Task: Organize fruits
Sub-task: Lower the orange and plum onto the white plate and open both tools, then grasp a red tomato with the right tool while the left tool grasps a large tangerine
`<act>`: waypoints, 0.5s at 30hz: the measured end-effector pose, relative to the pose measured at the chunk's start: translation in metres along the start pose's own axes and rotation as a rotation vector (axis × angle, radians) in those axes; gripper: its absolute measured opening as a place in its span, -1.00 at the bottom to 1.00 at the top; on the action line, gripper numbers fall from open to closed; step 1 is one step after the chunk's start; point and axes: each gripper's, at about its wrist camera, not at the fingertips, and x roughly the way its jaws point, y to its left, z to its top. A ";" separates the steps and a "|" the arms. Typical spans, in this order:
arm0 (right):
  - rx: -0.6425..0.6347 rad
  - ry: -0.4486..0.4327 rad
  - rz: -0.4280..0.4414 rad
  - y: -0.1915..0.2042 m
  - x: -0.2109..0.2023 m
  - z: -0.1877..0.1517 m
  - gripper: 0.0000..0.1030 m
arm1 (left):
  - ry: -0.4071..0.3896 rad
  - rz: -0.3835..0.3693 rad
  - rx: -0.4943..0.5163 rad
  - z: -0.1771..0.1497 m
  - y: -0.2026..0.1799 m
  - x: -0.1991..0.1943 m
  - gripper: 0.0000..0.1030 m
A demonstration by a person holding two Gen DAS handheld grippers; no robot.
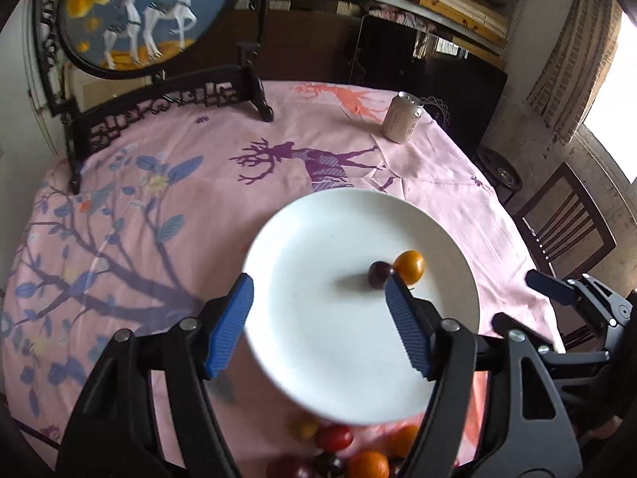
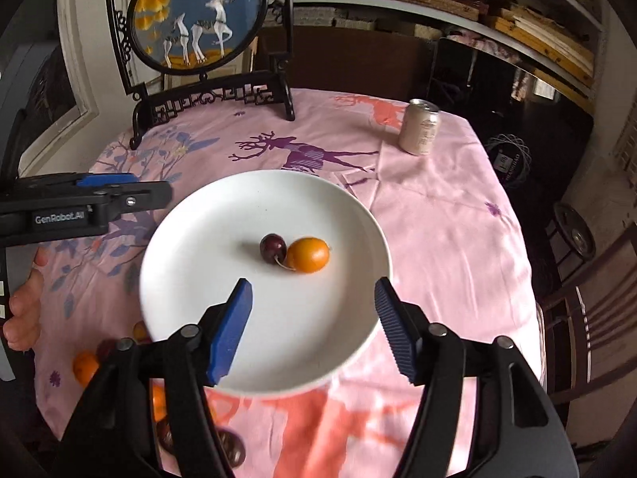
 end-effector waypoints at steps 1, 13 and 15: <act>0.036 -0.020 -0.008 0.001 -0.016 -0.018 0.67 | -0.024 0.014 -0.003 -0.016 0.002 -0.016 0.45; 0.105 -0.048 0.034 0.053 -0.074 -0.129 0.76 | -0.112 0.127 -0.023 -0.157 0.035 -0.095 0.61; 0.078 -0.032 0.026 0.064 -0.069 -0.136 0.78 | -0.100 0.141 -0.026 -0.168 0.038 -0.095 0.64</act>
